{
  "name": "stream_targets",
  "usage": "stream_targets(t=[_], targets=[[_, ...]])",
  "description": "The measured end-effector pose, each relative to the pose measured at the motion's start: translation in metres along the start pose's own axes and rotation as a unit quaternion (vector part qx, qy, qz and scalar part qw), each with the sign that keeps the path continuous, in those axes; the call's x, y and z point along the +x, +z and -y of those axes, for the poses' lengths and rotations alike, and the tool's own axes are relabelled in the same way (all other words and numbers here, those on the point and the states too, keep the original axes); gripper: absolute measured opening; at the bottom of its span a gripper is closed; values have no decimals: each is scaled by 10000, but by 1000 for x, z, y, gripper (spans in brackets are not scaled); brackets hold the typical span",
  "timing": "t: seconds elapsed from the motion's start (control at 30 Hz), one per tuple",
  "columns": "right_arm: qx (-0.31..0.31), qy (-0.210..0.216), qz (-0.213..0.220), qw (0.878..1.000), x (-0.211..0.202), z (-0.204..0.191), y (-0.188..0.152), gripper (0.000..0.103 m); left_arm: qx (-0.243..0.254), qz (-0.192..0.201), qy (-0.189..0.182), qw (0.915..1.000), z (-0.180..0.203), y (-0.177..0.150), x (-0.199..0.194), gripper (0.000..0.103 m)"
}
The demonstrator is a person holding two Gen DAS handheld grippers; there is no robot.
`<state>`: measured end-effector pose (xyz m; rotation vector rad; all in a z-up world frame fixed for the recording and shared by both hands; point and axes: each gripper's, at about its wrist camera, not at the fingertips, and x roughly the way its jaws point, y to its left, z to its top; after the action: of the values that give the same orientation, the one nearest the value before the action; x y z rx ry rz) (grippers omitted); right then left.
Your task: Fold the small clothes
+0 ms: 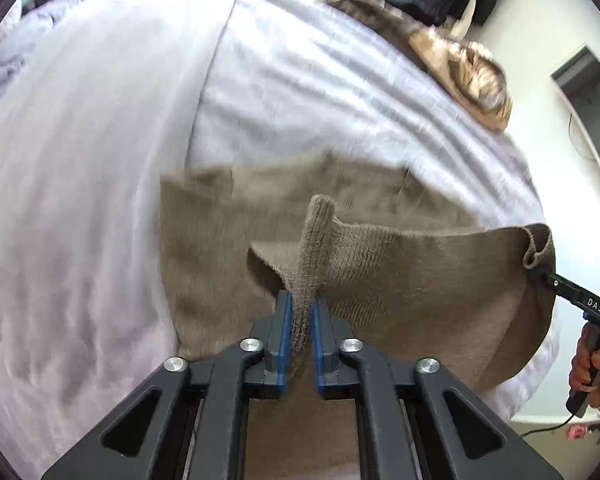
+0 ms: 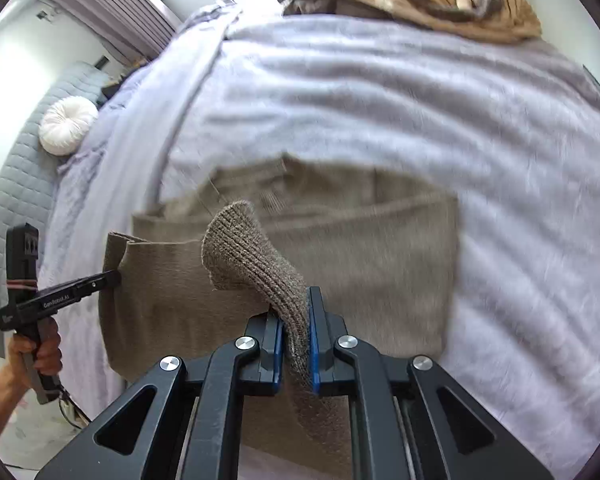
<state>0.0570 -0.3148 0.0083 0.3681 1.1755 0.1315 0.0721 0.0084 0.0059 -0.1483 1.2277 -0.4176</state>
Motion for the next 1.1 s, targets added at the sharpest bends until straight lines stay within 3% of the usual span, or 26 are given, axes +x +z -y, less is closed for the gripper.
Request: stream_targets(t=[0.2, 0.4, 0.57, 0.63, 0.7, 0.8, 0.9, 1.0, 1.1], targets=[[-66, 210, 291, 9993, -2, -6, 49, 11, -40, 334, 208, 9992, -6, 47, 10, 7], [19, 62, -131, 9999, 64, 13, 78, 11, -151, 49, 704, 9974, -26, 68, 72, 7], [800, -48, -641, 9947, 122, 57, 79, 14, -414, -115, 1189, 9920, -46, 66, 98, 8], [1188, -344, -630, 9903, 125, 75, 79, 17, -397, -41, 1614, 9861, -50, 66, 92, 8], [1584, -450, -441, 9854, 114, 92, 78, 21, -380, 4, 1765, 9836, -54, 65, 82, 8], [1874, -553, -137, 9806, 88, 107, 76, 21, -447, 4, 1551, 9869, -58, 61, 67, 8], [1663, -164, 33, 9859, 70, 100, 72, 21, -314, 56, 1244, 9917, -48, 58, 57, 8], [1338, 516, -149, 9895, 76, 77, 65, 21, -137, -165, 904, 9957, -28, 51, 77, 8], [1072, 481, -527, 9917, 107, 57, 54, 21, -51, -454, 1148, 9923, -19, 41, 108, 8]])
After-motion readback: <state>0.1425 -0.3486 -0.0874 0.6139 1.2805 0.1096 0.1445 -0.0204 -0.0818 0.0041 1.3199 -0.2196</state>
